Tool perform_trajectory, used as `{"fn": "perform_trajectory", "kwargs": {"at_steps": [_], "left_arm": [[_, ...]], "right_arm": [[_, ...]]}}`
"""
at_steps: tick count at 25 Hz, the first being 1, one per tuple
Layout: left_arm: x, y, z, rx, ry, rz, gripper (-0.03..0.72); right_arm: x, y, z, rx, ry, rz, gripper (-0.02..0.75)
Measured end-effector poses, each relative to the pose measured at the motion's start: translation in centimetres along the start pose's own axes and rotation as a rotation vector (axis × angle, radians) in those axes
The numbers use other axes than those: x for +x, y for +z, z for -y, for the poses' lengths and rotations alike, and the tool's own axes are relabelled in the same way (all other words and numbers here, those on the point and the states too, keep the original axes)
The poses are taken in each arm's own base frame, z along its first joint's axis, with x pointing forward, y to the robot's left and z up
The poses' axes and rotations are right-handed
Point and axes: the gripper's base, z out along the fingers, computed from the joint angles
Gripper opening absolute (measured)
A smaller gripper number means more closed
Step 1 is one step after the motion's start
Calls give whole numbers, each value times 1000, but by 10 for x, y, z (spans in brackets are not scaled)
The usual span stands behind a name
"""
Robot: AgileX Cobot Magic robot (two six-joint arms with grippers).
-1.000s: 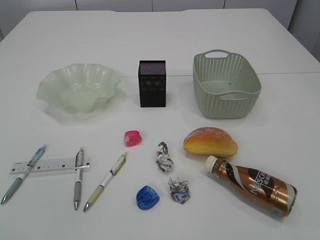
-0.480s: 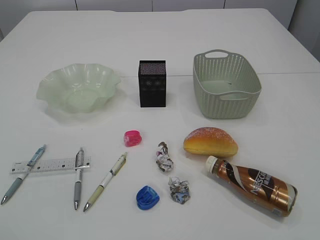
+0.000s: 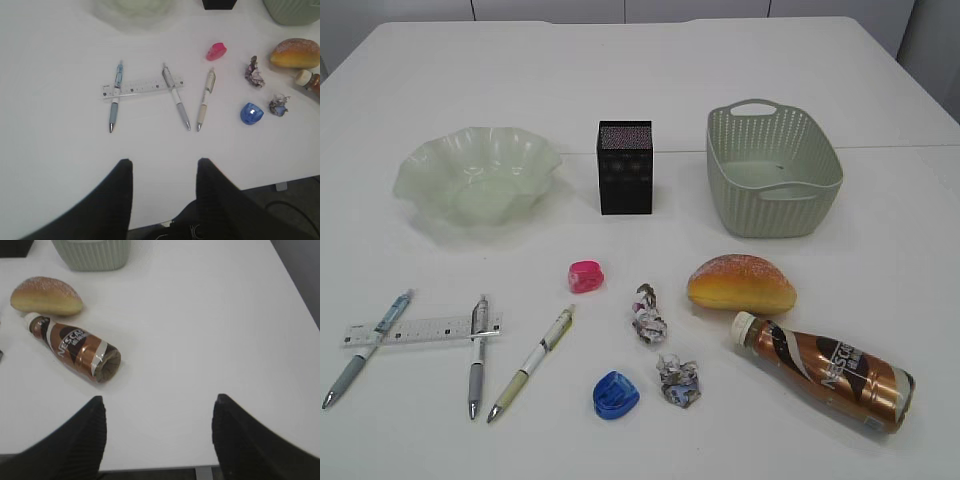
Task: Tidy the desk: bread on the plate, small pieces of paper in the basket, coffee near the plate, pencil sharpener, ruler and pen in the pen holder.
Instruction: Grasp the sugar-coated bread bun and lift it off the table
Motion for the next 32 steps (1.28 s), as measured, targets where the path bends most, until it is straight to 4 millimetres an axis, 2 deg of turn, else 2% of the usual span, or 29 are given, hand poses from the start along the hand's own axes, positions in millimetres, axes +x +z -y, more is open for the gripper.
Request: {"fn": "perform_trajectory", "kwargs": {"at_steps": [3, 6, 10, 13, 16, 22, 24, 28, 32], "left_arm": [[-7, 8, -1, -9, -5, -39, 307], [-13, 18, -7, -68, 10, -80, 307], [-23, 38, -12, -130, 78, -173, 307], [-39, 59, -12, -156, 121, -253, 307], [-66, 71, -5, -155, 131, -275, 307], [-134, 77, 12, -112, 93, -190, 307], [-150, 79, 17, -87, 84, -170, 307], [-165, 79, 21, -82, 86, -141, 307], [-166, 80, 21, -82, 86, -142, 307]], "right_arm": [[-15, 9, 0, -2, -5, -104, 518], [-41, 18, 0, -4, -9, -197, 518], [-85, 19, 1, -6, -8, -158, 518], [-116, 25, 1, -7, -9, -167, 518], [-143, 36, 1, -15, -4, -192, 518], [-190, 67, -9, -96, 26, -211, 518], [-208, 76, -15, -133, 10, -198, 518], [-241, 97, -24, -194, -112, -230, 517], [-261, 131, -33, -277, -202, -329, 510]]}}
